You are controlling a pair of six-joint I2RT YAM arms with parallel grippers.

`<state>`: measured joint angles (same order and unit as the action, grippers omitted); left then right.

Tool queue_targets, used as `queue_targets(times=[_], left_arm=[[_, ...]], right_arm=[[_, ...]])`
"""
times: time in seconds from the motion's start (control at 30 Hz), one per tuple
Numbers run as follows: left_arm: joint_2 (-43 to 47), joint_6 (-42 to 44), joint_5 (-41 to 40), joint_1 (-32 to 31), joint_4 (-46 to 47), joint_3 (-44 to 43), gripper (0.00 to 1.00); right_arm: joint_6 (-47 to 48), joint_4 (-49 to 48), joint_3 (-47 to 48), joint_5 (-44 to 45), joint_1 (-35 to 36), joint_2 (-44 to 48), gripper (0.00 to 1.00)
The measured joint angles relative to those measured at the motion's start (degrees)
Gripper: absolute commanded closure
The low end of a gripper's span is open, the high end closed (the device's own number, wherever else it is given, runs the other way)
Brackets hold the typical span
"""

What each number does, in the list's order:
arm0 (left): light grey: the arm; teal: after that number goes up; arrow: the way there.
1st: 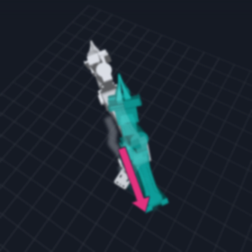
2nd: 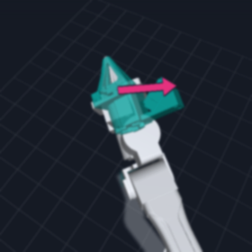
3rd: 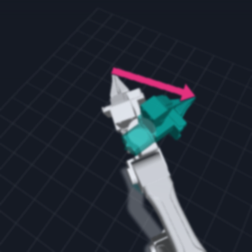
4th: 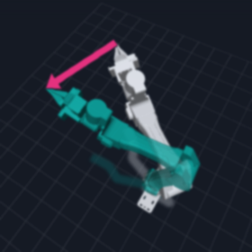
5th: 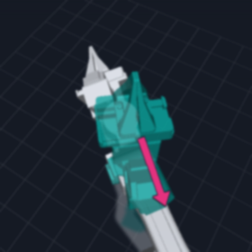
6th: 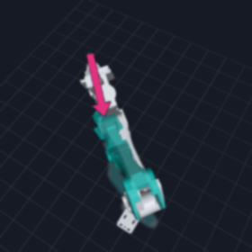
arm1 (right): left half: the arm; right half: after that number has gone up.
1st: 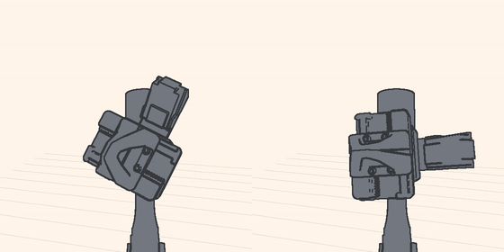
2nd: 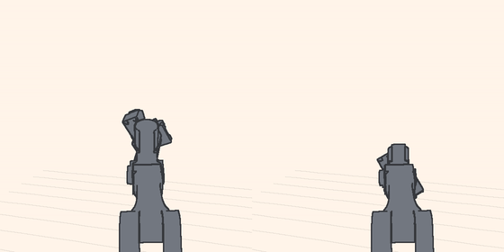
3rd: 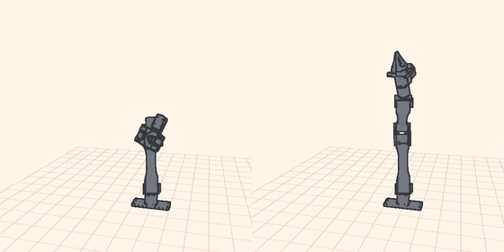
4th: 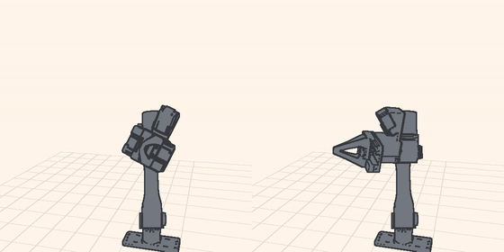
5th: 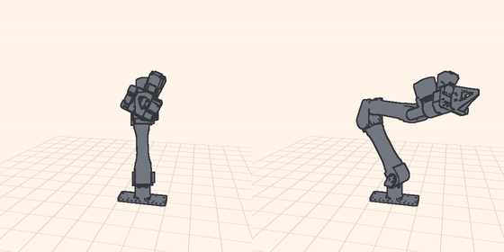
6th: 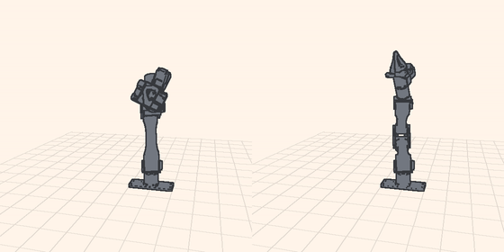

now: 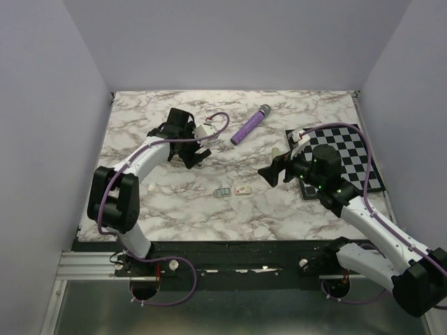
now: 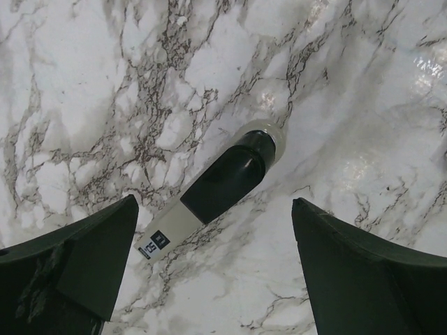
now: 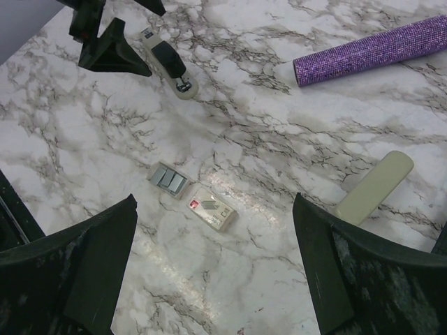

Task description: Load the staples into the stapler

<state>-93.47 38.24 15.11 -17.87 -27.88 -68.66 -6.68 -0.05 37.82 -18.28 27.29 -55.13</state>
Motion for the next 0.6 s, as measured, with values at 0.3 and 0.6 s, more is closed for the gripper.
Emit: queue_targets(times=[0.3,0.6], left_arm=[[-6.27,3.28,0.02,-0.26,-0.79,-1.42,0.14],[-12.26,4.22,-0.02,-0.52,0.28,-6.71,0.26]], right_arm=[[0.33,-0.31,0.00,-0.59,0.00,-0.22,0.00],[0.59,-0.33,0.00,-0.70,0.00,-0.50,0.00]])
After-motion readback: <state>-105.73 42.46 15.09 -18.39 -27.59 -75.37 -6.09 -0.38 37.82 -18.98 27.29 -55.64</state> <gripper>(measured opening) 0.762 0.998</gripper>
